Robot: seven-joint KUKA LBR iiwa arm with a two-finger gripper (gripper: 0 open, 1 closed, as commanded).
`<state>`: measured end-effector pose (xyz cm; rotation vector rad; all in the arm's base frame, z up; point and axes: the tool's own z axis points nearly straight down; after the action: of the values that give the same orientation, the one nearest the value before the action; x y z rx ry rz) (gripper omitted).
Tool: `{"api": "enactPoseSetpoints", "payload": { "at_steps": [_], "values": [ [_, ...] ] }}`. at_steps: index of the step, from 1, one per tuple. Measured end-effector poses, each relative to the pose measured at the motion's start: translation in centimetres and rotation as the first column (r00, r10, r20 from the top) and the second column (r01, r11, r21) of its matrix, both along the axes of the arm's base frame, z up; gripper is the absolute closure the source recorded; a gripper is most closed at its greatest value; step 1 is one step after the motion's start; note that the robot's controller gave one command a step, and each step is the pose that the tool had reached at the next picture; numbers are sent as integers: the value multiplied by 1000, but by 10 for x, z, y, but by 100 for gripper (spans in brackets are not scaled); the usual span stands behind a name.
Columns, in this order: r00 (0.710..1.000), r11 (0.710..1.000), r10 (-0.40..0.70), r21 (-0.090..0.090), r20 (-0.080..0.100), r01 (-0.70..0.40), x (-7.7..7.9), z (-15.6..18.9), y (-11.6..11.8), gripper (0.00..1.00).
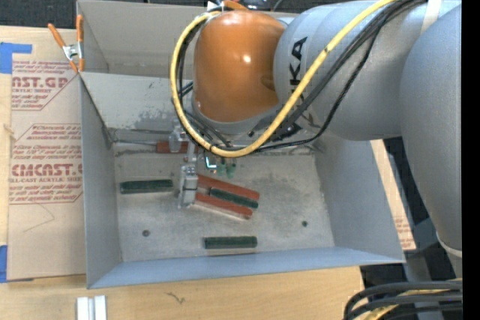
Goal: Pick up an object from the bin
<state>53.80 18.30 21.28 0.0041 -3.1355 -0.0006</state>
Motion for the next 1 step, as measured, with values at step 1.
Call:
{"api": "enactPoseSetpoints", "payload": {
  "at_steps": [1],
  "values": [
    [987,987,-158,-2,1,158,37,-136,18,0]
  ]
}}
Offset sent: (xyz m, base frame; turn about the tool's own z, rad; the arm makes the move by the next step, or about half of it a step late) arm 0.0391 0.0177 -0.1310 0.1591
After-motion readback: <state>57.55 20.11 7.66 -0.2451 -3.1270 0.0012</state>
